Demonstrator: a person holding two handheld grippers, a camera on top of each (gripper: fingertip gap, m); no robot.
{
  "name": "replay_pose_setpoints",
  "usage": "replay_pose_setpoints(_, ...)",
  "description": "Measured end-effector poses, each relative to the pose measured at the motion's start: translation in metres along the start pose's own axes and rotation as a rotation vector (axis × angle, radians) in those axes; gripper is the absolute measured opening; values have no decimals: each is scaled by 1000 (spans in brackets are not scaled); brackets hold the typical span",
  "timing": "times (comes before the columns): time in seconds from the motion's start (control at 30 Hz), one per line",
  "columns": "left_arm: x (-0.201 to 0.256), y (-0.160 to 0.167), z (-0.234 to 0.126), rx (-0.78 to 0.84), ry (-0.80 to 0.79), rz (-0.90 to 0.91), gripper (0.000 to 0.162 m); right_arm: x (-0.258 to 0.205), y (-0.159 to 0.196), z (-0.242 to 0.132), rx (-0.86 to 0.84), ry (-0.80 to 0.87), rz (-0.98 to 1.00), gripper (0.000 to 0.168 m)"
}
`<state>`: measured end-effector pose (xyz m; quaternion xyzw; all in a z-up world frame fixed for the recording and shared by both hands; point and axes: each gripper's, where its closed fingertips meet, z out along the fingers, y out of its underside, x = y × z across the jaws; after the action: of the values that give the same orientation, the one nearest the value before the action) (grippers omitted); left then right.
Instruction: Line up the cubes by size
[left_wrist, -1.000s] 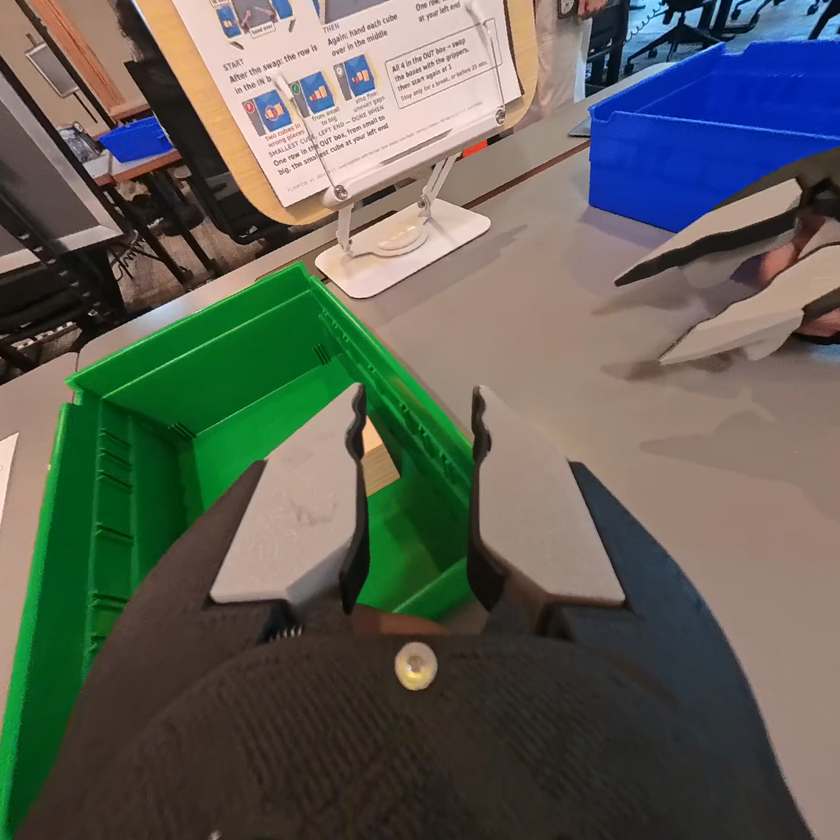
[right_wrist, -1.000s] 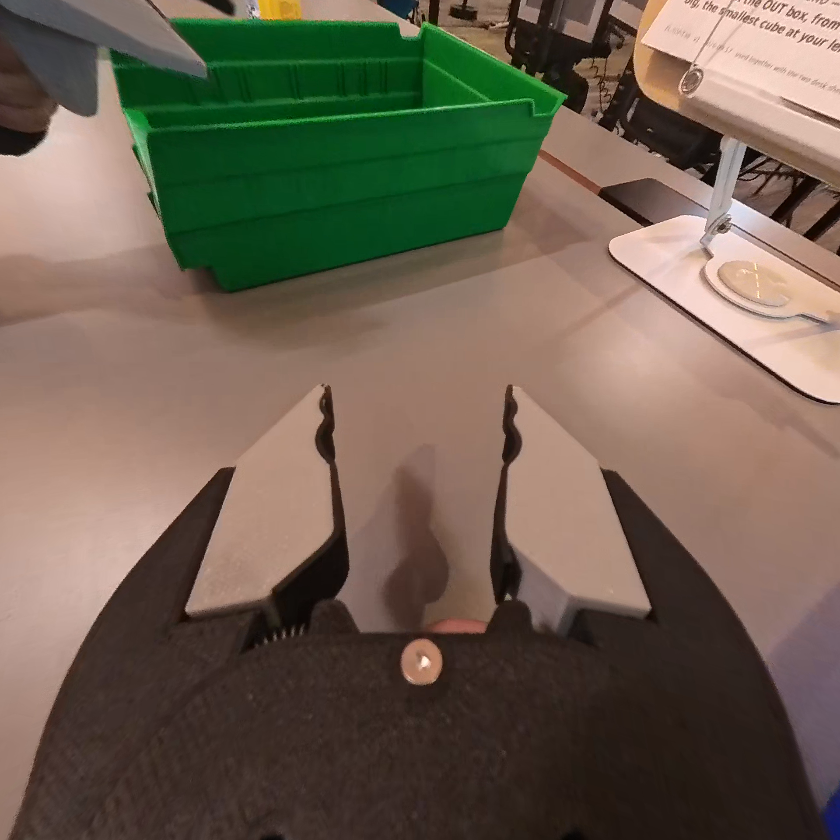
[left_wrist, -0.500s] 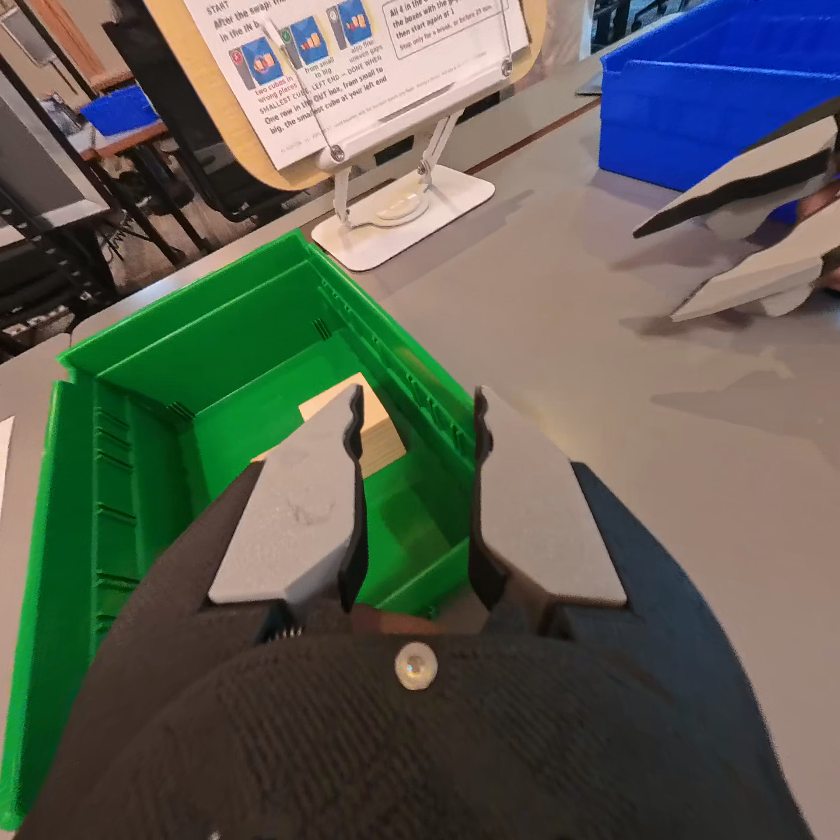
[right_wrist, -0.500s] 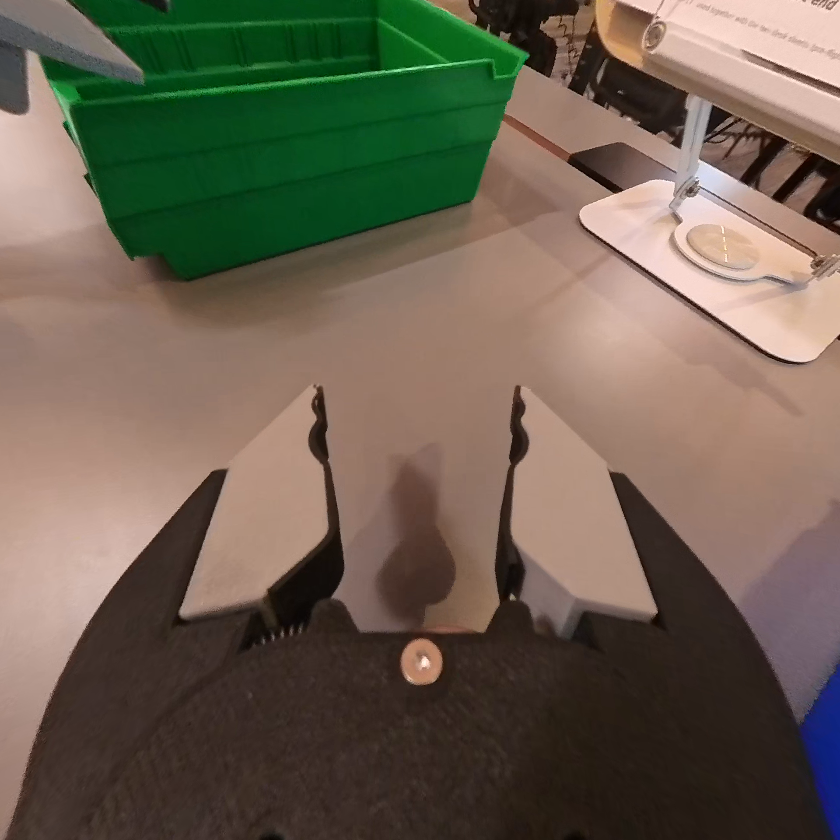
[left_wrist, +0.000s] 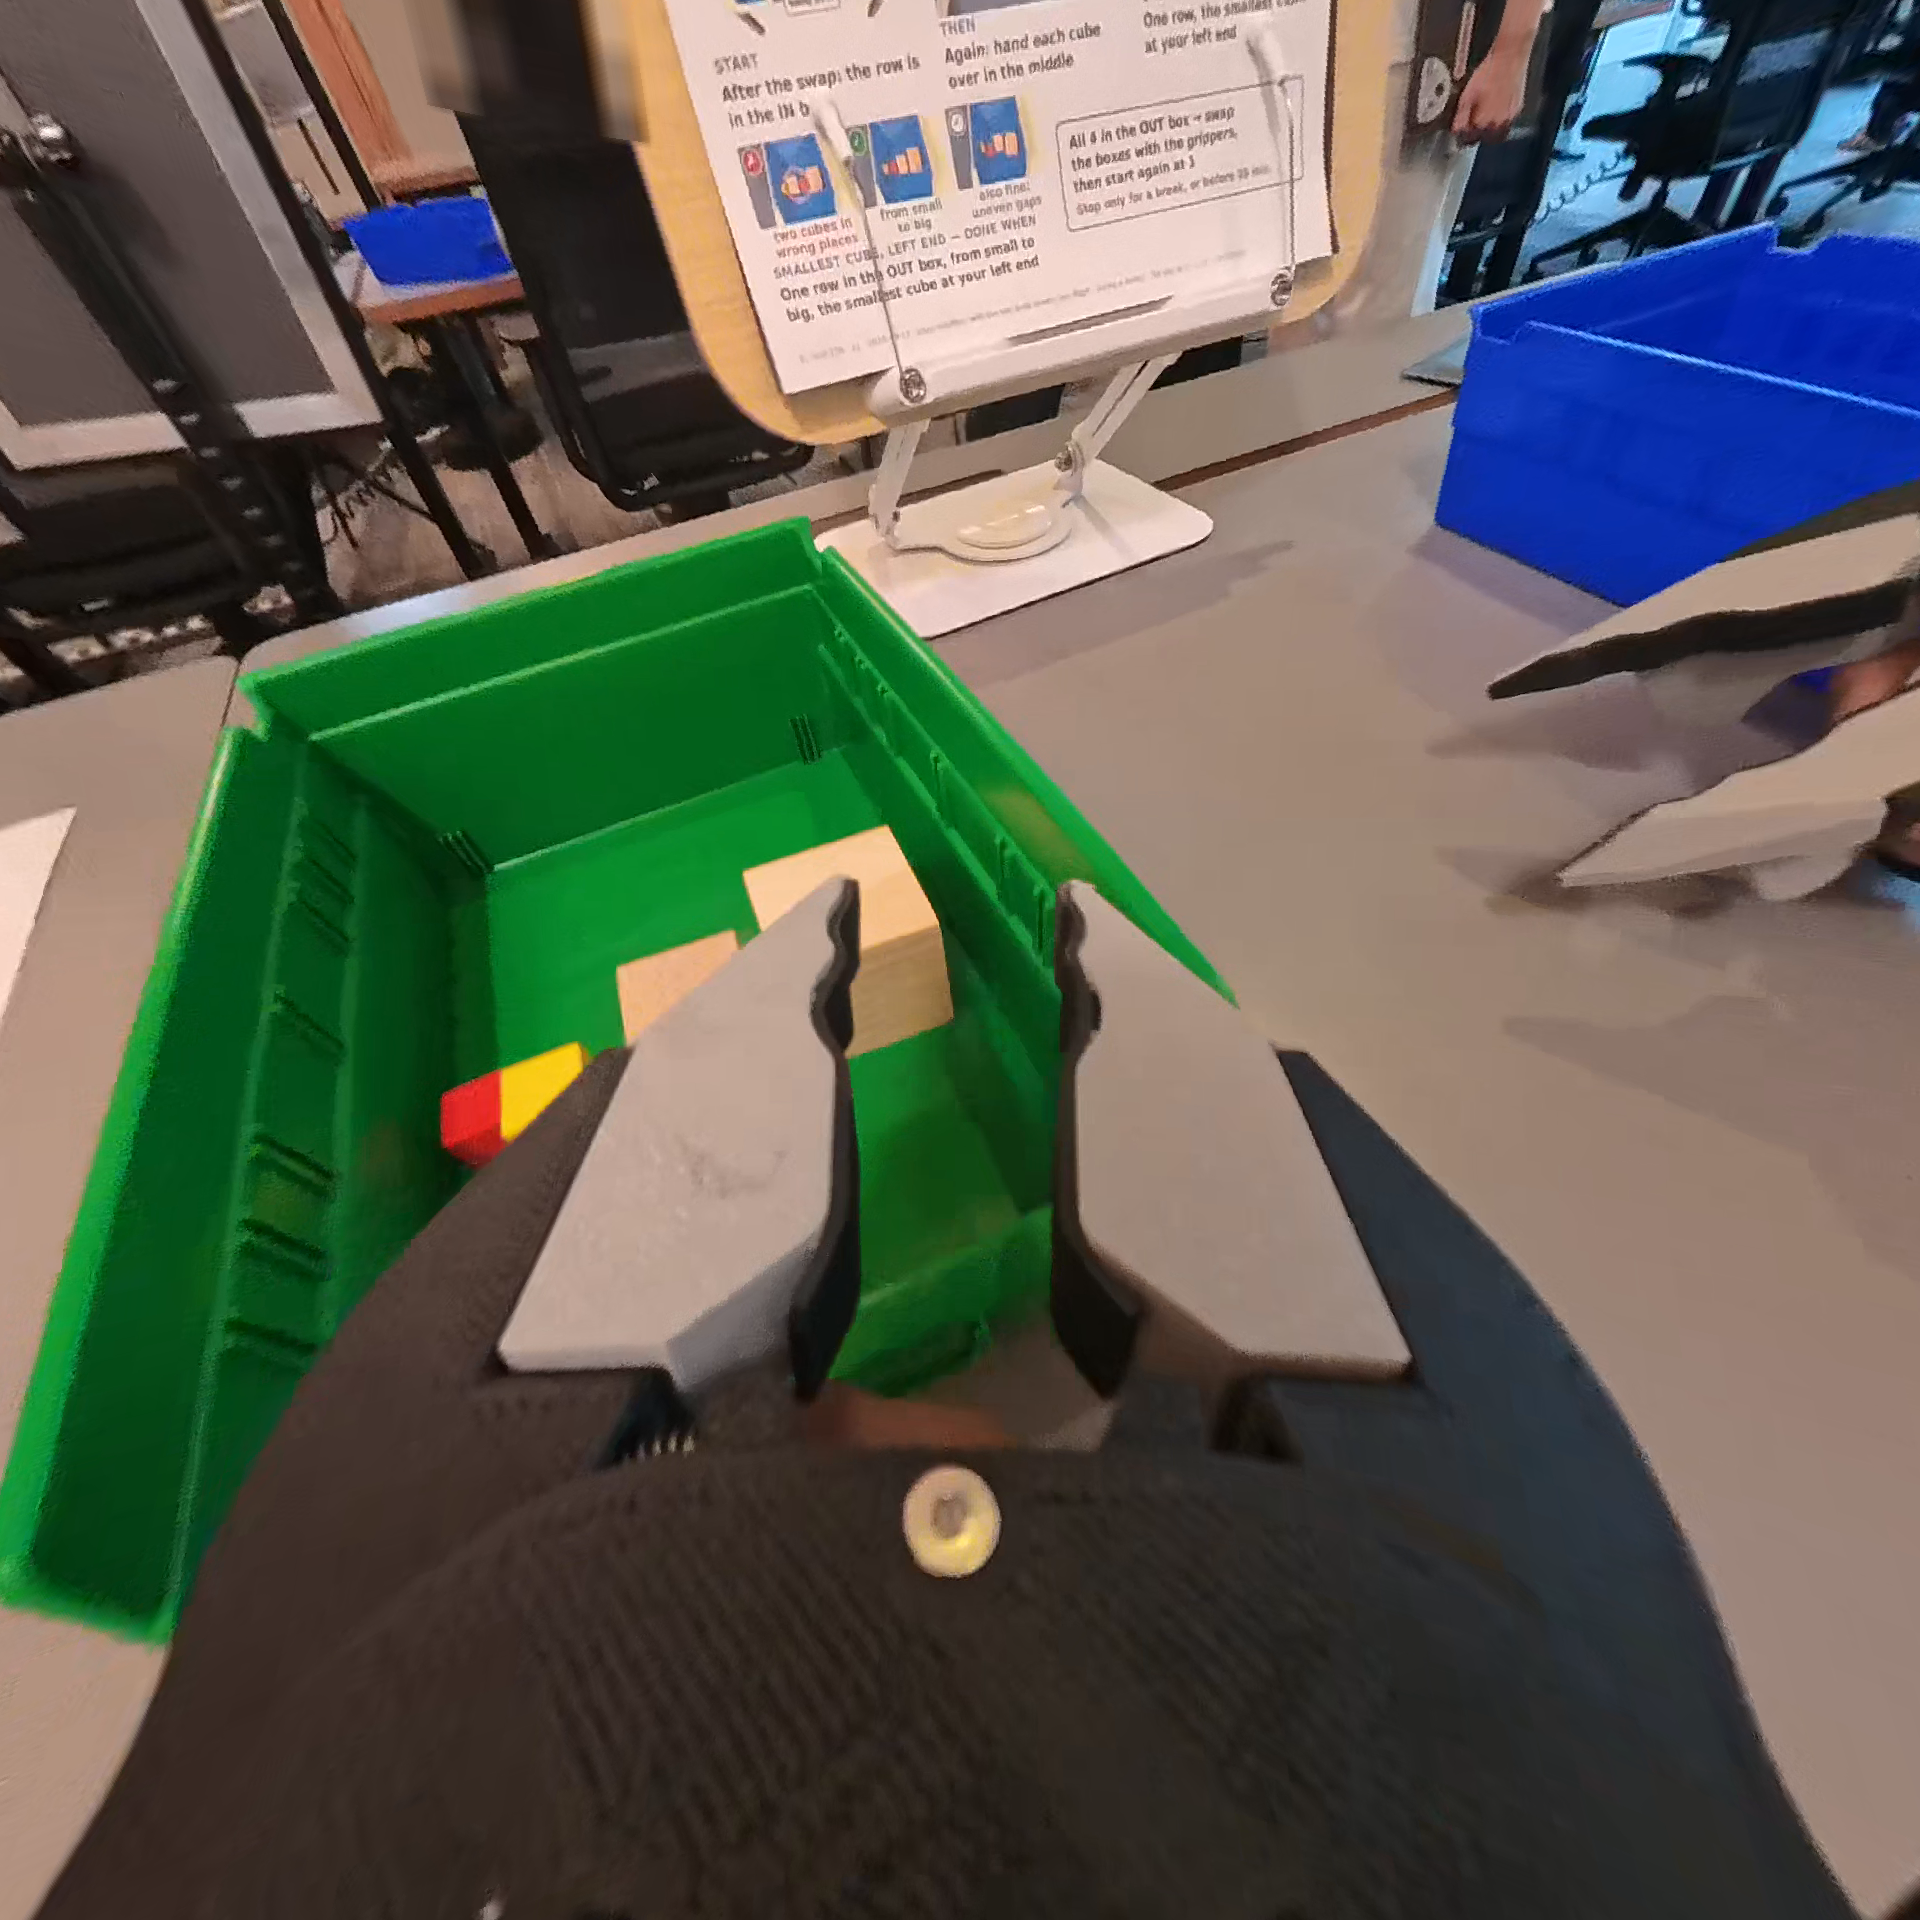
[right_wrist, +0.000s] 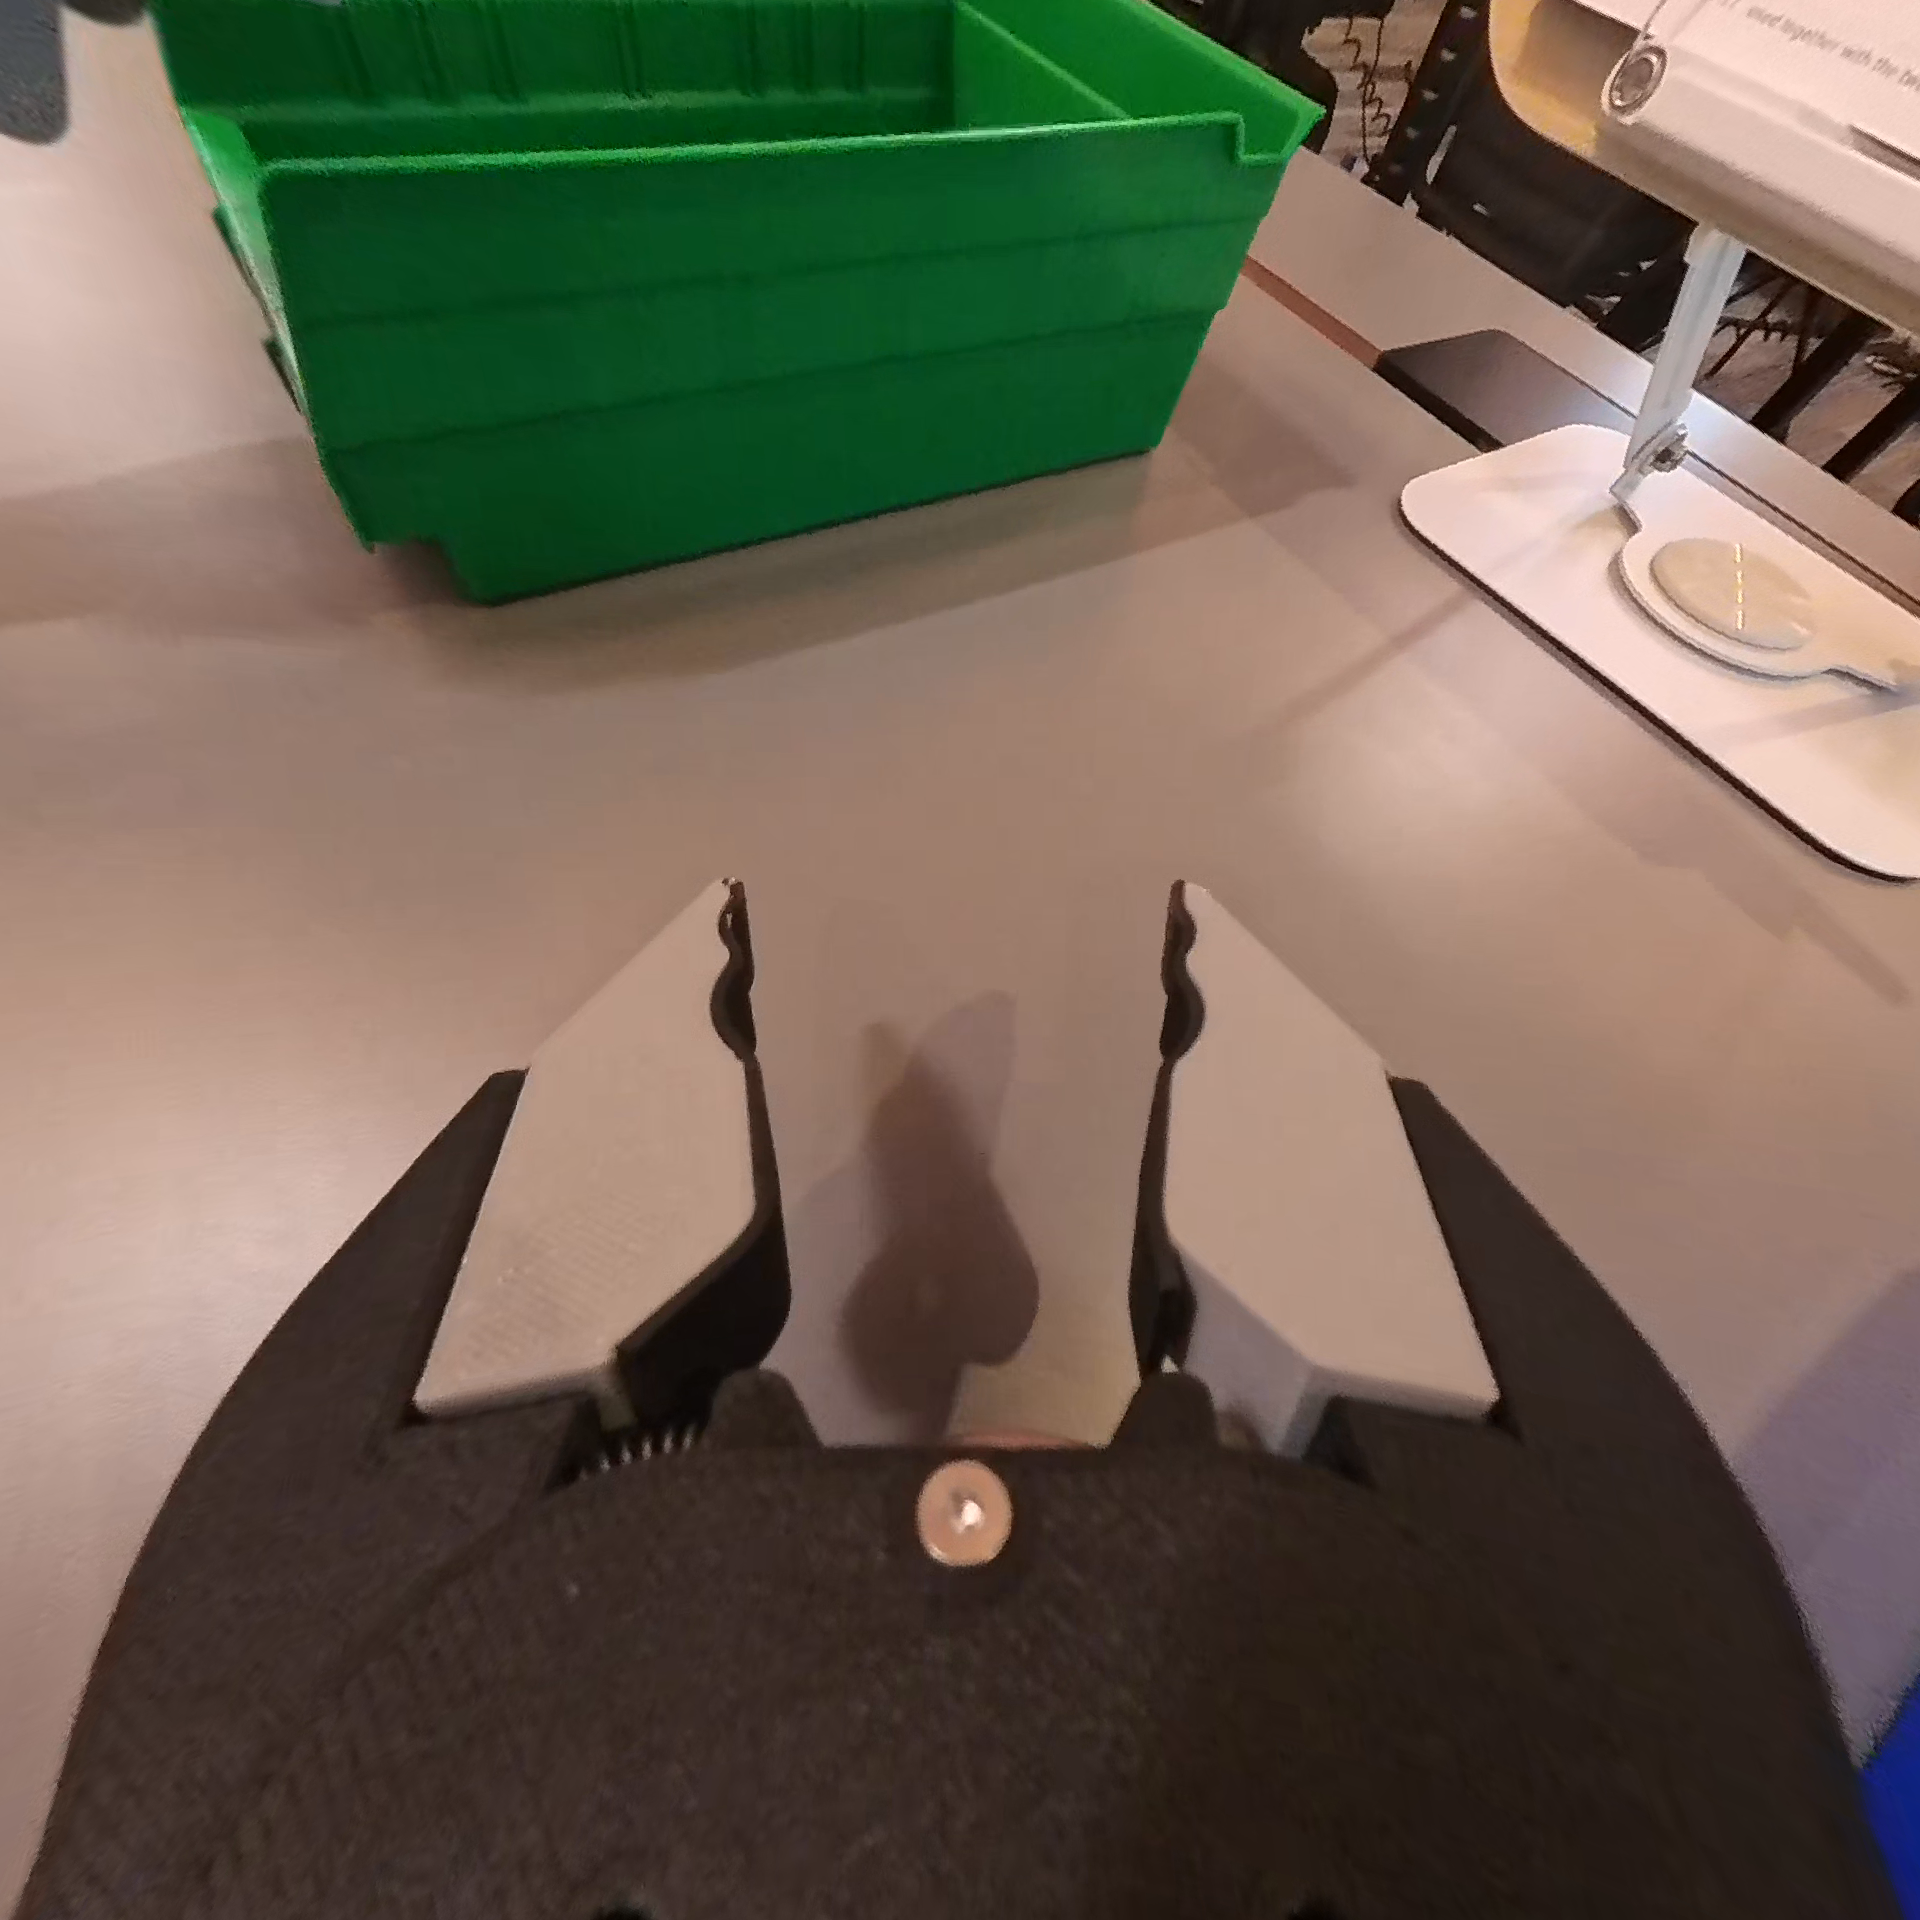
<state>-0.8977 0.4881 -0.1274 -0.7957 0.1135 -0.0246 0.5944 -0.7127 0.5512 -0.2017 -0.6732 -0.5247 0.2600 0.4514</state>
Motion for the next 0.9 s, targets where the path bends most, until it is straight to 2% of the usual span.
replay_pose_setpoints(0.3, 7, 1, -27, -53, -46, 29, 35, 7, -1, -2, 13, 34, -10, 71)
replay_pose_setpoints(0.67, 18, -20, -19, -87, -18, 104, 35, 16, 7, 2, 14, -7, 132, 72)
replay_pose_setpoints(0.9, 14, -16, -15, -84, -24, 108, 35, 15, 6, 3, 15, -11, 130, 72)
